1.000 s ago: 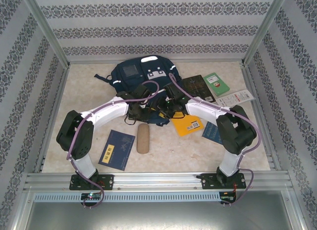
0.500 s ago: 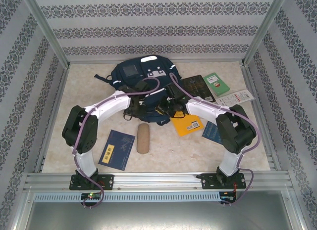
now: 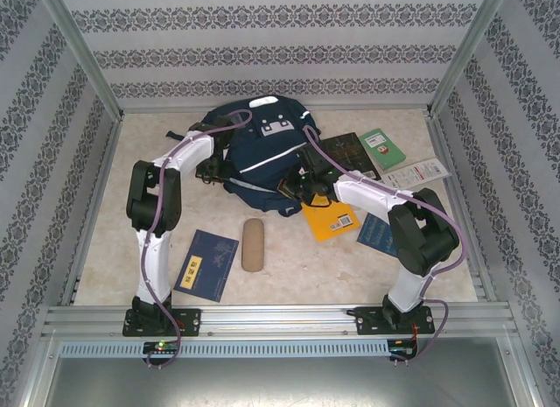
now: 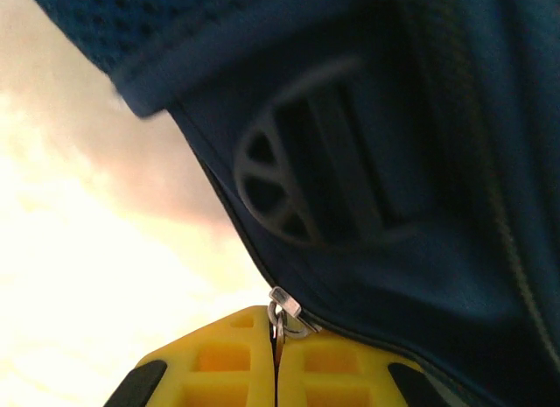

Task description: Pack the student bag

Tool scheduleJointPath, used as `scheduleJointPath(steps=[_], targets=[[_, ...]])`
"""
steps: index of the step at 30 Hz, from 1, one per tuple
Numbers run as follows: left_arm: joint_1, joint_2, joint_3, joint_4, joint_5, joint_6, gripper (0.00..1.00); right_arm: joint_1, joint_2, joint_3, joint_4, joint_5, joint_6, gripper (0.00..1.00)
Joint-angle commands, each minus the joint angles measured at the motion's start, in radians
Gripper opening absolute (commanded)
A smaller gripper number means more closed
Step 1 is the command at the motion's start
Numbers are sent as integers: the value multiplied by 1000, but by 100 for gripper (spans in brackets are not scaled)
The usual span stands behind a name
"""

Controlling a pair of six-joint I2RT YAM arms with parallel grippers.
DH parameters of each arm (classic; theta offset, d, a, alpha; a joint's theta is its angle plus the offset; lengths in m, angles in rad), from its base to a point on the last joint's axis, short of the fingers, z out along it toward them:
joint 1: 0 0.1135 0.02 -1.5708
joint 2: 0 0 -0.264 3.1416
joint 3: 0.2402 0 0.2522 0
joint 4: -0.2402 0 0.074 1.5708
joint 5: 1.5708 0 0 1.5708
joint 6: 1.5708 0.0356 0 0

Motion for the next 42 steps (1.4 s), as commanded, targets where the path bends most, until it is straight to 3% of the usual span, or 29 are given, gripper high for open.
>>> scheduleJointPath(steps=[1,7,9,11,12,13,19,24,34,39,42], targets=[[41,30,67,-25,-106,35,0,-16,-54,-15,-40,40,-39,0],[46,8,72,-32,-53,35,3,-4,-28,14,-40,13,-62,0],[45,-33,50,-28,-2,10,30,2,-12,39,-42,-6,-81,12],[44,-85,16,-22,40,-20,51,11,-4,59,-45,-19,-106,23],[42,-119,-3,-18,61,-32,55,13,-3,68,-51,-26,-121,36],[41,-149,-24,-12,81,-41,55,15,-4,72,-59,-28,-133,43],[-20,-320,-125,64,232,12,58,-4,-85,38,-119,21,-208,48],[-148,-295,-80,100,228,128,59,-60,-149,-23,-144,59,-236,49],[-310,-70,94,127,63,279,61,-102,-183,-131,-73,65,-195,50],[-334,-5,114,183,-49,327,66,-95,-135,-124,-17,47,-161,54],[-337,26,125,201,-76,349,64,-83,-89,-102,-1,44,-154,54]])
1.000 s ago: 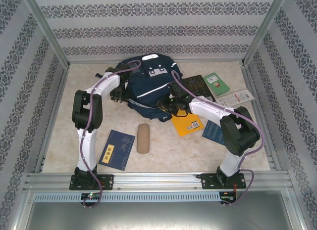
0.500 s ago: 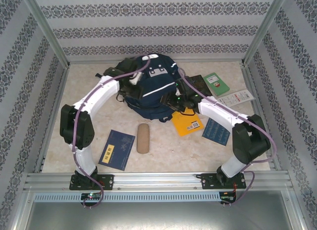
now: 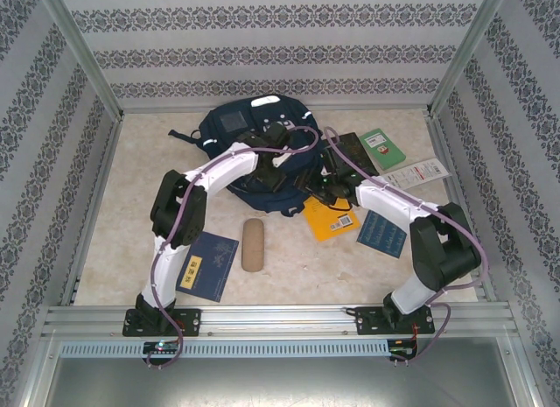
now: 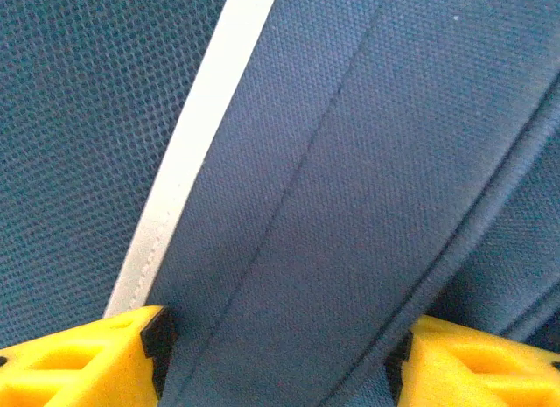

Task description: Pack the student bag

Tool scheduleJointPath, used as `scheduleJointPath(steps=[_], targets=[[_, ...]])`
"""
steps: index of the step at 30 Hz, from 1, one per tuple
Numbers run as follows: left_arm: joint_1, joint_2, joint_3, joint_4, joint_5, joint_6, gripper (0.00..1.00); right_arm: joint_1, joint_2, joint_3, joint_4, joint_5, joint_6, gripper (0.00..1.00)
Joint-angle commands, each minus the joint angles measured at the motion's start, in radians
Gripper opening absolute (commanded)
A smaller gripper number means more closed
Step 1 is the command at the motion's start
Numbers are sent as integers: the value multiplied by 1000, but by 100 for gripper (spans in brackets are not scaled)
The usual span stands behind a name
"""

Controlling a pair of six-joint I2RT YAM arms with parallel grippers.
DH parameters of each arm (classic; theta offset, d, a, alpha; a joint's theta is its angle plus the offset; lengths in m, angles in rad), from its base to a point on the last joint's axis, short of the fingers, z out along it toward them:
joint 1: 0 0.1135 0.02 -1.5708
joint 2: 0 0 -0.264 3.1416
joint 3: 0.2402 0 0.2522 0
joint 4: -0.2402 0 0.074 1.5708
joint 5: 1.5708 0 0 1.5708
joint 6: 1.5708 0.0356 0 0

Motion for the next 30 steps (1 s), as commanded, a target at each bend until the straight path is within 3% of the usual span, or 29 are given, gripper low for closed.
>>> scheduleJointPath(steps=[1,3,4,5,10,16,22,27,30], targets=[[-9,33,41,60,-104,66,57,23,64,33,37,-4,20,54],[-9,43,37,69,-153,58,32,33,99,54,42,-4,18,51],[-9,42,31,73,-181,49,12,35,117,65,45,-3,17,49],[-9,34,18,75,-215,40,0,40,136,78,48,-3,15,46],[-7,-90,-104,93,-322,-17,0,44,201,162,39,-1,-12,20],[-6,-292,-215,37,-435,-125,0,45,280,307,5,-19,-50,0],[-6,-461,-307,-58,-477,-236,0,60,355,433,-12,-52,-64,0],[-2,-512,-393,-61,-483,-263,0,83,438,533,-35,-101,-71,0],[13,-492,-432,-34,-487,-268,0,90,448,543,-41,-106,-75,11]])
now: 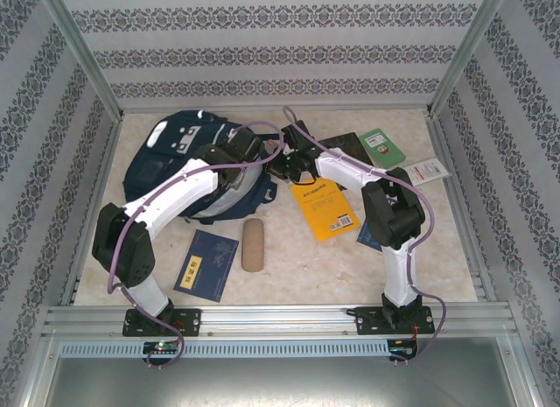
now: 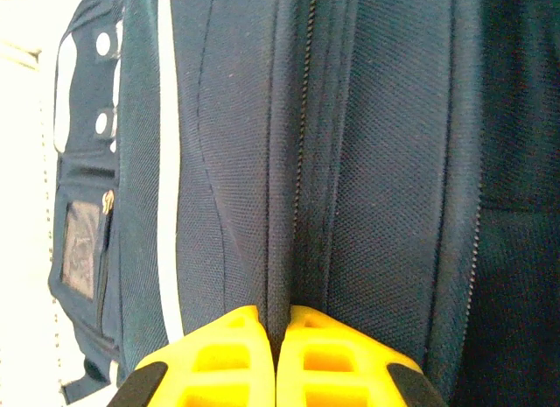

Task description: Pack the student bag

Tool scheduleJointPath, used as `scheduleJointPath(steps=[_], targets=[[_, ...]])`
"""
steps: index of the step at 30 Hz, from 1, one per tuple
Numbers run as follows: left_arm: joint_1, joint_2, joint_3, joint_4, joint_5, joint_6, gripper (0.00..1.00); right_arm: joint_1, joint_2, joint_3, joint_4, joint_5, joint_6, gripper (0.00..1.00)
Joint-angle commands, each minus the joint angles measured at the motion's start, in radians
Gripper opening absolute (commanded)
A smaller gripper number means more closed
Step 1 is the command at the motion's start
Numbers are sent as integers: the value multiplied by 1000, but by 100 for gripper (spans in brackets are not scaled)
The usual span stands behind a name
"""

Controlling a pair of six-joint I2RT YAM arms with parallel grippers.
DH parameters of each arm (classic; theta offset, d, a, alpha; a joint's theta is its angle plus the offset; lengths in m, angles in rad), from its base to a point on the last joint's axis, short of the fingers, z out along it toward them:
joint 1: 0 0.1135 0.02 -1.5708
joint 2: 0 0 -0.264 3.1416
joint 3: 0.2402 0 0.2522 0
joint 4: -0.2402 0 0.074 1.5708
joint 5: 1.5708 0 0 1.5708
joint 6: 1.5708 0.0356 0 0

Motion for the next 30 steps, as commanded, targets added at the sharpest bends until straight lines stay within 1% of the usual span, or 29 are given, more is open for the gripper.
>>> scheduleJointPath(steps=[1,3,4,6,8,9,10,11,12,13,14,15,17,19,23,26,28,30], targets=[[17,10,-37,5,-29,-26,0,8,7,24,15,3,-25,12],[26,27,-61,52,-15,-9,0,0,-21,-6,12,20,-39,14],[30,39,-69,77,-8,4,0,-6,-41,-30,12,25,-47,18],[35,70,-63,103,2,24,0,-25,-83,-71,6,31,-63,36],[39,110,-34,106,8,33,2,-50,-141,-131,-7,50,-92,42],[40,129,-9,89,14,28,12,-61,-169,-160,-13,65,-105,44],[39,144,24,64,26,15,26,-78,-204,-194,-19,80,-121,46],[40,153,51,43,40,-4,38,-96,-241,-230,-26,96,-139,46],[39,156,69,29,51,-23,43,-110,-272,-264,-32,112,-154,47],[37,152,88,12,67,-52,52,-129,-310,-298,-41,132,-173,49],[38,145,104,-6,88,-91,58,-149,-345,-334,-52,152,-191,51],[36,136,116,-20,121,-128,61,-165,-372,-362,-59,167,-207,53],[30,107,123,-30,228,-199,63,-209,-432,-424,-79,198,-239,57],[15,77,109,-17,307,-284,64,-253,-473,-477,-89,225,-265,61],[-23,24,4,118,514,-484,63,-335,-510,-563,-71,234,-311,65],[-59,25,-72,223,609,-661,60,-370,-495,-591,-56,233,-351,66],[-85,36,-106,286,636,-741,57,-385,-477,-605,-42,227,-367,66],[-107,61,-129,346,659,-791,57,-391,-456,-621,-32,223,-373,66]])
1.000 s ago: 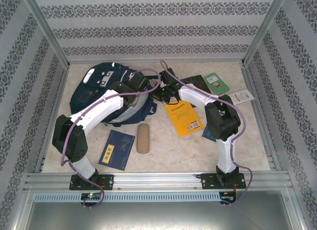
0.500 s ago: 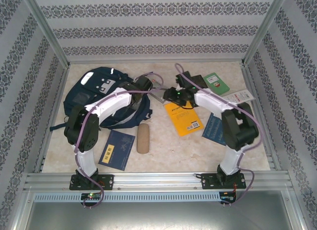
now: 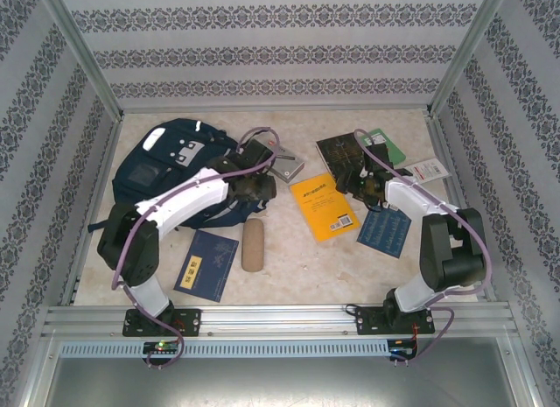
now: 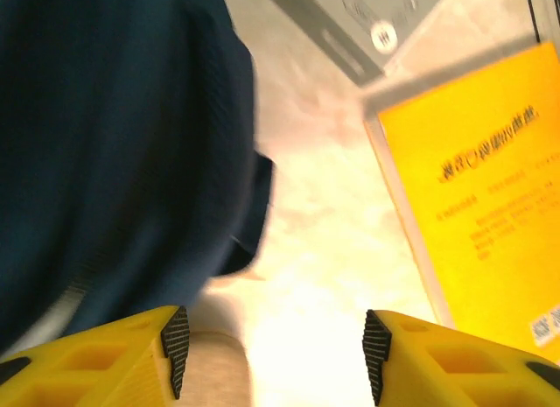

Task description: Pack the student bag

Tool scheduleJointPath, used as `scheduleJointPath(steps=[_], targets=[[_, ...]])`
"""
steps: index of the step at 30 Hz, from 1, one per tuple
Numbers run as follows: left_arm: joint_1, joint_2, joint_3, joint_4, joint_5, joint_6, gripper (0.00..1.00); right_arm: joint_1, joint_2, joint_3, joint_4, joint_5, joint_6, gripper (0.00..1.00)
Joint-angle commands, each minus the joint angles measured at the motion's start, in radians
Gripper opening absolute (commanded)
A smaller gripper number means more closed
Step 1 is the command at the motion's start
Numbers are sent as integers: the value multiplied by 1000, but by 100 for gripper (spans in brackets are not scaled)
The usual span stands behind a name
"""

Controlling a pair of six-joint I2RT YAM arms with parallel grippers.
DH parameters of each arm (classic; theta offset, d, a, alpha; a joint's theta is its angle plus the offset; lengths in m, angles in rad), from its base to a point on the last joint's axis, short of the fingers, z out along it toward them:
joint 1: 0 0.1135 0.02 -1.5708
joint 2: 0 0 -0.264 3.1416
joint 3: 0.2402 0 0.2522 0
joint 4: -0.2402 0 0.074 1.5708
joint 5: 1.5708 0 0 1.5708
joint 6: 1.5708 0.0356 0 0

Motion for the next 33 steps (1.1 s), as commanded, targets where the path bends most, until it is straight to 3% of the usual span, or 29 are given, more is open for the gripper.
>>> scheduleJointPath(steps=[1,8,13,21,24,29,33], targets=[[-42,53,-34,157,116,-212,57,-7,39,-25,18,5,-55,66],[-88,184,-14,222,160,-226,57,22,85,-78,50,-83,-36,66],[-91,231,2,207,159,-207,57,76,33,-102,49,-156,-5,61],[-89,262,18,173,142,-164,57,195,-21,-119,52,-195,55,60],[-89,281,28,144,121,-147,55,189,-9,-133,77,-180,39,58],[-89,307,26,124,97,-135,51,145,9,-154,136,-140,-3,64],[-89,314,14,139,107,-139,39,117,31,-121,119,-102,-53,65]])
